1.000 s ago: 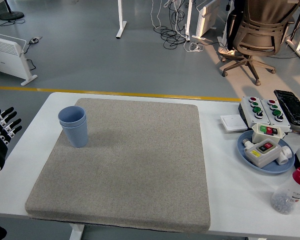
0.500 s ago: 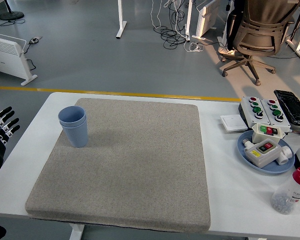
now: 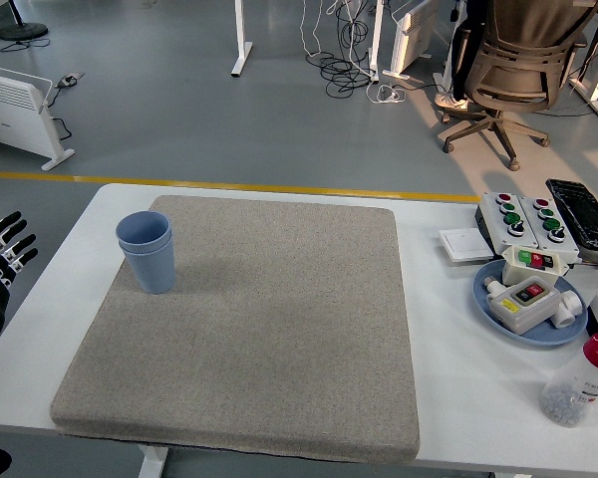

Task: Push cup pick cup insert cup

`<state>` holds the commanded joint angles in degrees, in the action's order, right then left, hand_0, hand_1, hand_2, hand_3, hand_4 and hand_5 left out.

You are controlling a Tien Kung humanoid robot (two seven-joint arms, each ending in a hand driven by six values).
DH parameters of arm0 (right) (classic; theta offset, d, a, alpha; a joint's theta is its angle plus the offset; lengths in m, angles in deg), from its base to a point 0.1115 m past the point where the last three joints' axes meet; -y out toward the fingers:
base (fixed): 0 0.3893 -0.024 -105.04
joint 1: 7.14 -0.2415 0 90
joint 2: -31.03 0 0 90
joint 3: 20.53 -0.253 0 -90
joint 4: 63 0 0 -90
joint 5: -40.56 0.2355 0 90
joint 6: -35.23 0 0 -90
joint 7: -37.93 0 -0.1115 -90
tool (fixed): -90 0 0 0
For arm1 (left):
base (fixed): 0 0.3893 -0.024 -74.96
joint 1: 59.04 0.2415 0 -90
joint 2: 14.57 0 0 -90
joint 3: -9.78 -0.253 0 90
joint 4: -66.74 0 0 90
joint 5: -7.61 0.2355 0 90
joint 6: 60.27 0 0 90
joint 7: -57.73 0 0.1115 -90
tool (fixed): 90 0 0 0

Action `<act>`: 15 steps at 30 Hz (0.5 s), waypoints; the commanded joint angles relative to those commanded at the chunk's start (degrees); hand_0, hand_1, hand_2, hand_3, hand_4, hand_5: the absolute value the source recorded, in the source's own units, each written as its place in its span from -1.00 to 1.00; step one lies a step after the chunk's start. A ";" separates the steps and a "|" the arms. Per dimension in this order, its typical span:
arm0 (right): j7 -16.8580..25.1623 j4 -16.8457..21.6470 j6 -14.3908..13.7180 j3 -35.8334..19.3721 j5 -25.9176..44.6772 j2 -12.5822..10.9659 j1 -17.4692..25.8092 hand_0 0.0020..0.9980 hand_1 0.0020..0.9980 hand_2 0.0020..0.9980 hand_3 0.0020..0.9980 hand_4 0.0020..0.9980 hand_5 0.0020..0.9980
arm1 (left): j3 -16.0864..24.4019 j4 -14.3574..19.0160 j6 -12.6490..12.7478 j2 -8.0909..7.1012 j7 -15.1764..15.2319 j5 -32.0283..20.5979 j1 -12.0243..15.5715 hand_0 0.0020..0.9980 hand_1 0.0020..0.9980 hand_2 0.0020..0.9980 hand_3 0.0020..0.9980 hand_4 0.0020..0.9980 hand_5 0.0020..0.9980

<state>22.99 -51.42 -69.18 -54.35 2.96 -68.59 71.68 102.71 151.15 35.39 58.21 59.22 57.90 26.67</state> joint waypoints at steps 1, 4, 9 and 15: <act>0.00 -0.01 -0.01 0.00 0.01 0.01 -0.01 0.35 0.23 0.26 0.18 -0.69 -0.01 | -0.02 0.00 0.00 -0.01 0.00 0.00 -0.02 0.69 0.73 0.81 0.69 0.25 1.00; 0.07 -0.01 -0.02 0.13 0.27 0.02 -0.09 0.35 0.23 0.26 0.18 -0.69 -0.01 | 0.05 -0.03 0.02 -0.01 0.00 0.01 -0.14 0.69 0.73 0.81 0.69 0.25 1.00; 0.22 -0.04 0.01 0.24 0.38 0.02 -0.27 0.35 0.23 0.26 0.18 -0.69 -0.01 | 0.13 -0.11 -0.01 0.04 -0.04 0.04 -0.32 0.69 0.73 0.81 0.69 0.25 1.00; 0.32 -0.09 0.03 0.21 0.38 -0.02 -0.42 0.35 0.23 0.26 0.18 -0.69 -0.02 | 0.24 -0.11 -0.01 0.08 -0.04 0.05 -0.47 0.69 0.73 0.81 0.69 0.25 1.00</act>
<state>23.31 -51.51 -69.16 -54.15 3.34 -68.61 71.25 102.94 151.03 35.37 58.29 59.18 57.95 26.20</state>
